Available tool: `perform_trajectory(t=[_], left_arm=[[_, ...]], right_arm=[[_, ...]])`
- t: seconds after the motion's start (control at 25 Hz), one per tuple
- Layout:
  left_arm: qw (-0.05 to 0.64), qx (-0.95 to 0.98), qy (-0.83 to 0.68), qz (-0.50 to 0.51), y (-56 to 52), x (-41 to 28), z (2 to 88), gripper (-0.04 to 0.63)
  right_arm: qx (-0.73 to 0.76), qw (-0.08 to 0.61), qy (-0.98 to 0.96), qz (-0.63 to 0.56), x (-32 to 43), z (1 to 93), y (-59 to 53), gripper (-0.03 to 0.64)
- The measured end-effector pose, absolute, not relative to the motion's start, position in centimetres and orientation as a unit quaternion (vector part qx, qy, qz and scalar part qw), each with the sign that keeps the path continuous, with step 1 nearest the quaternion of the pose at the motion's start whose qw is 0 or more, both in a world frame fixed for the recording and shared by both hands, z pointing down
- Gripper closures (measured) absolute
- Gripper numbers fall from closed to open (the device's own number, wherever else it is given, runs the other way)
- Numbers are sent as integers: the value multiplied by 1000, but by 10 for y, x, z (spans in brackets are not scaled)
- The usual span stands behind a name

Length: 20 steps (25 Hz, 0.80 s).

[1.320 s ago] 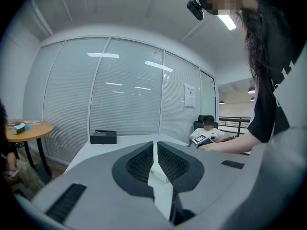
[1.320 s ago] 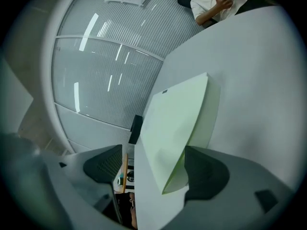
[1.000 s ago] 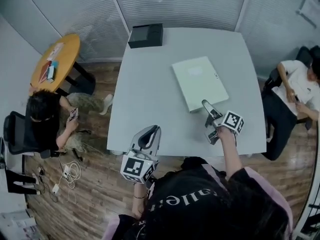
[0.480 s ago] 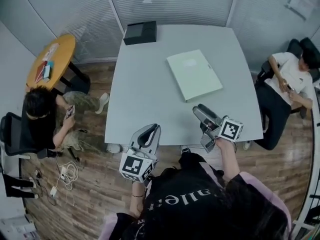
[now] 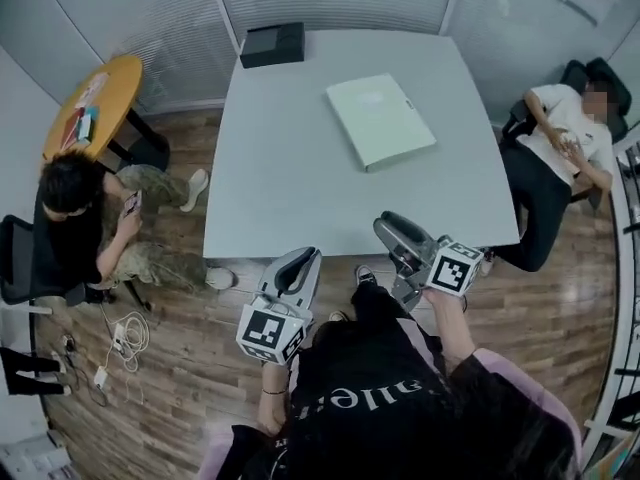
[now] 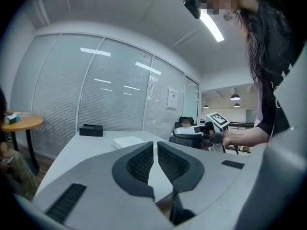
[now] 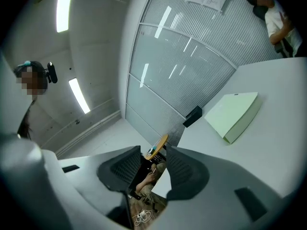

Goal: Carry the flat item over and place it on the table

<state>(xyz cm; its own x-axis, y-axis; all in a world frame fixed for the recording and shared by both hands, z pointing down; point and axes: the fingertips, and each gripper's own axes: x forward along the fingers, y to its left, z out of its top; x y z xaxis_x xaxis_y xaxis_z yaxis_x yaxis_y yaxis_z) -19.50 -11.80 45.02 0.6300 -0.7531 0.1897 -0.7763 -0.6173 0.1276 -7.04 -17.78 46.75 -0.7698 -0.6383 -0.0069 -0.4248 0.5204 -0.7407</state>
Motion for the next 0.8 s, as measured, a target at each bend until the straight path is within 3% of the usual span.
perform_trajectory(t=[0.44,0.8], left_arm=[[104,908,-402,49,-102,-174,451,551],[106,910,-398,47,-87,-128,445,551]], right_arm=[[-305,97,880,-352,-77,467,-142,553],[-299,83,887,-343,-40,459,-103,568]])
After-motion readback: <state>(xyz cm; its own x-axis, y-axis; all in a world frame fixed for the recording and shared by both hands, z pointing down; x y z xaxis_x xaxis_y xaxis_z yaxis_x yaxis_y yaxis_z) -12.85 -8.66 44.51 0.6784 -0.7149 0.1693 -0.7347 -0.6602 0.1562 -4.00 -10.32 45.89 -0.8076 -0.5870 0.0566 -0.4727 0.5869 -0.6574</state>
